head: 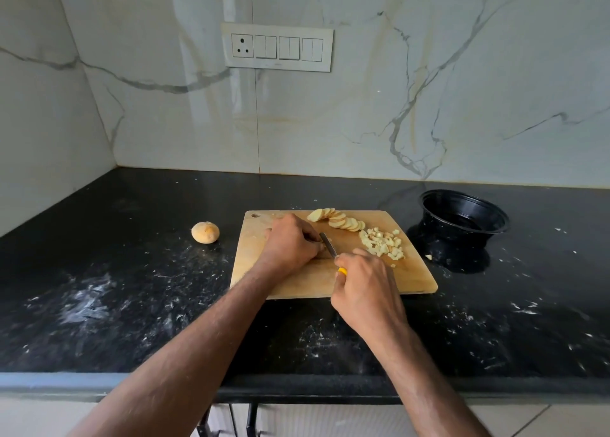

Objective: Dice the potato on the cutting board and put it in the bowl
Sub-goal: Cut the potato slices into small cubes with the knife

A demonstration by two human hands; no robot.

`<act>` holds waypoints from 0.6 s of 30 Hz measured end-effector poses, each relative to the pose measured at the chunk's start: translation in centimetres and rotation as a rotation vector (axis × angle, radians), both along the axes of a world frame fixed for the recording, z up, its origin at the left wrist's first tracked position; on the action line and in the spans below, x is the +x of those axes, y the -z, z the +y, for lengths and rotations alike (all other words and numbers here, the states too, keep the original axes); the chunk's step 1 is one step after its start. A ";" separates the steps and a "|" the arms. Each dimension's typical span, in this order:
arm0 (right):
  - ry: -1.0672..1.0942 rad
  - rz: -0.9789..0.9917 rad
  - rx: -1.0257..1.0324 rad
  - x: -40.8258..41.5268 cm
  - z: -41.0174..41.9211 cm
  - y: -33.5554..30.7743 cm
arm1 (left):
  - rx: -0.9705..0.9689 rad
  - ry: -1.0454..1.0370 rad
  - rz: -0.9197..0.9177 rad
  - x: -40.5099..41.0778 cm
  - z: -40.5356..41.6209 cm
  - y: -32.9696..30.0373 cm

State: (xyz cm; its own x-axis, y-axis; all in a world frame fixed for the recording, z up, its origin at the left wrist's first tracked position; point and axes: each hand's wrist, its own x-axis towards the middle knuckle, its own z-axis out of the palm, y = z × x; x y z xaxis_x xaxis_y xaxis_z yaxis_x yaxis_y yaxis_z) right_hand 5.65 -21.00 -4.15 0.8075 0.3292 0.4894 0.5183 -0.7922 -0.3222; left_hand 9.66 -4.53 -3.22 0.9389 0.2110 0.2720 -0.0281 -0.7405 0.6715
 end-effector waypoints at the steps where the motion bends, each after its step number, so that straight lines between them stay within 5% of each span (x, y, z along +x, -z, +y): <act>1: -0.002 0.001 -0.012 0.1 0.2 -0.1 | -0.009 0.005 0.003 0.0 0.0 0.0; 13: 0.011 0.006 0.013 0.4 -0.2 0.3 | -0.038 0.007 -0.024 0.2 0.3 0.3; 18: 0.053 0.033 0.225 0.3 -1.4 0.4 | -0.029 0.015 -0.025 0.1 0.5 0.5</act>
State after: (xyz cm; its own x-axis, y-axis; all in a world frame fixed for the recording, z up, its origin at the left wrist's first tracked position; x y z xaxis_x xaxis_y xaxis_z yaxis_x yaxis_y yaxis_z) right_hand 5.97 -22.41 -4.59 0.8376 0.1716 0.5186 0.4641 -0.7243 -0.5099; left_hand 9.81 -3.99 -3.67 0.9349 0.2048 0.2898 -0.0566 -0.7201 0.6916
